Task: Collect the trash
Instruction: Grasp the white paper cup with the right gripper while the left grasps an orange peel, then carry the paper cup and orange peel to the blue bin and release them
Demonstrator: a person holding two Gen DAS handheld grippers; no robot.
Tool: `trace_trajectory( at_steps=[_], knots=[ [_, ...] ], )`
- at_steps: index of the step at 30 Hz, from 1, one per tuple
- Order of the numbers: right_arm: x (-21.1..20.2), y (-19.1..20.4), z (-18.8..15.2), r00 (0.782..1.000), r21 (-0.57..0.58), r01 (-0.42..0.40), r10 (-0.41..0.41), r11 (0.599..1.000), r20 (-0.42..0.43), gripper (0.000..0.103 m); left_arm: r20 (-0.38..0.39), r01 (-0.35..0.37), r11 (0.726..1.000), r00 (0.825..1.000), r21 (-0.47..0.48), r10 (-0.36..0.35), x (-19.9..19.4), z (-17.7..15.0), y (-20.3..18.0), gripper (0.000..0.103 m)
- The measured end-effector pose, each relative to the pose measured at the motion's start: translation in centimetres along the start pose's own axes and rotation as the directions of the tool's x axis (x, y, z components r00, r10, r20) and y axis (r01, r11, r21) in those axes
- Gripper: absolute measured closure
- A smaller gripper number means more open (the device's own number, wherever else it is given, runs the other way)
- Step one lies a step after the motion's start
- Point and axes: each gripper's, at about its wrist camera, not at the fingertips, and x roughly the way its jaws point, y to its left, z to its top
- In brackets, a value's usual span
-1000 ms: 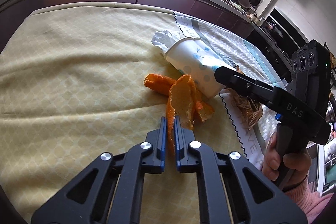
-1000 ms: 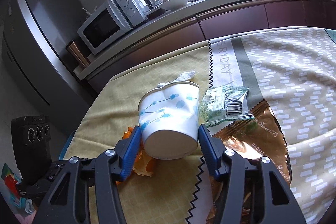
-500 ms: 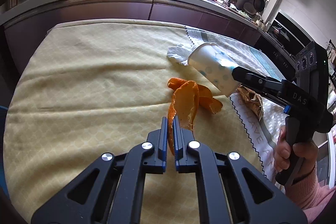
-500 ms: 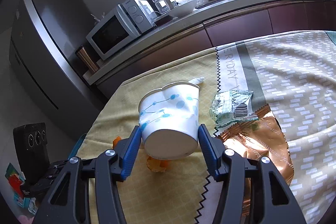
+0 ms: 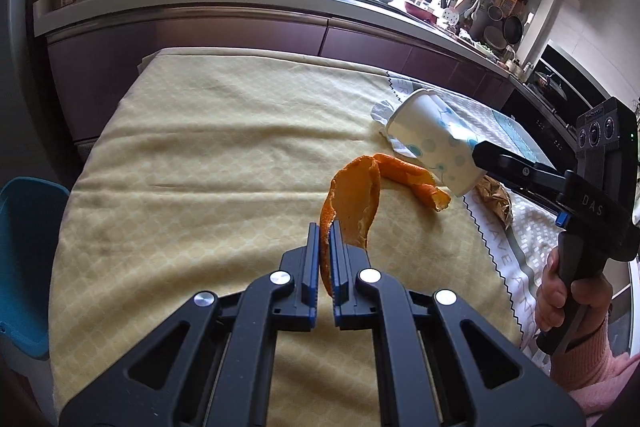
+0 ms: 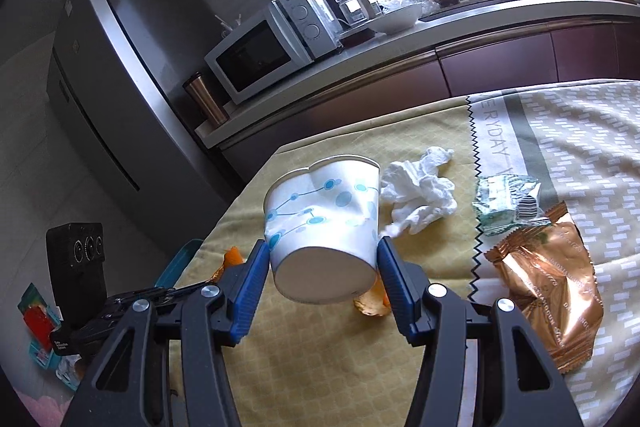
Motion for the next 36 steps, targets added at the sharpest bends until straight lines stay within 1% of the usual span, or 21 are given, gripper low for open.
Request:
trace_trajectory(
  at_steps=[9, 19, 28, 36],
  knots=[
    [1.4, 2.5, -0.6, 0.998, -0.049, -0.051, 0.05, 0.997, -0.033, 0.049, 0.034, -0.034, 0.998, 0.999, -0.044, 0.035, -2.3, -0.5, 2.4, 0.098],
    [3.3, 5.2, -1.2, 0.992, -0.097, -0.108, 0.1, 0.989, -0.08, 0.049, 0.071, -0.094, 0.99, 0.992, -0.102, 0.102, -5.1, -1.1, 5.4, 0.098],
    [5.0, 7.7, -1.5, 0.985, -0.146, -0.14, 0.123, 0.979, -0.123, 0.049, 0.091, -0.136, 0.978, 0.984, -0.16, 0.152, -7.2, -1.7, 8.2, 0.098],
    [6.7, 10.1, -1.8, 0.973, -0.184, -0.187, 0.156, 0.965, -0.169, 0.049, 0.107, -0.171, 0.961, 0.974, -0.219, 0.197, -9.0, -2.3, 10.8, 0.098]
  ],
)
